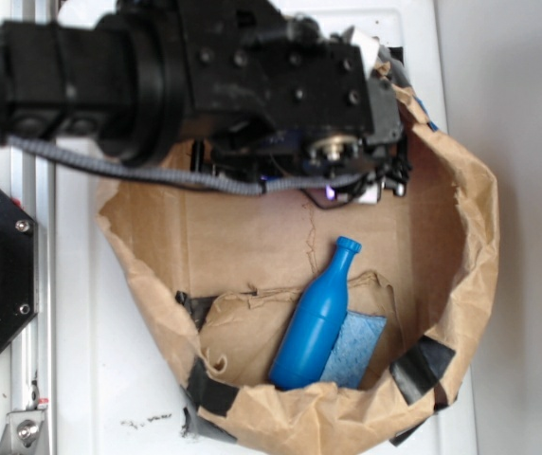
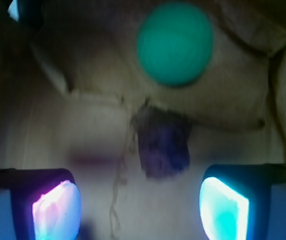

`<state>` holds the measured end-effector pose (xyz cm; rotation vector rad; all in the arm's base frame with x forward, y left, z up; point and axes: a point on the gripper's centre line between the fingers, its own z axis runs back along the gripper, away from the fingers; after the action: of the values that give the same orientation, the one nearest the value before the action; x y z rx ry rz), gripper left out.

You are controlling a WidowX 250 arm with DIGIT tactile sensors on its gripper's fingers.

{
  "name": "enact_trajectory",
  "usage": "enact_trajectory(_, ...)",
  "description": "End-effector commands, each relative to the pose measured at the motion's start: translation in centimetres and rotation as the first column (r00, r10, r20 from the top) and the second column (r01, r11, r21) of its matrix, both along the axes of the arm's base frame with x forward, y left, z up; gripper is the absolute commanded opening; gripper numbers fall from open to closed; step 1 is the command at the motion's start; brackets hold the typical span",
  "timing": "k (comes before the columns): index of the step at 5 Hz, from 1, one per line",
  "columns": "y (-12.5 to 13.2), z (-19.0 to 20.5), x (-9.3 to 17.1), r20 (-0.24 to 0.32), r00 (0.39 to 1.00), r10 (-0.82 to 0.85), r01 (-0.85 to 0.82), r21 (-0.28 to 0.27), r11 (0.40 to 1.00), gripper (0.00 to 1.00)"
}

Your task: Grab the rock.

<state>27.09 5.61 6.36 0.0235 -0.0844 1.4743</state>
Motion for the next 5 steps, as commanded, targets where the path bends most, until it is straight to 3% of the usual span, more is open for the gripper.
enact_trajectory(1, 2.03, 0.09, -0.56, 0.029, 0.999, 0.026, -0.027, 0.031, 0.999, 1.00)
enact_trajectory(5, 2.65, -0.32, -0.95, 0.022, 0.999, 0.034, -0.035, 0.027, 0.999, 1.00)
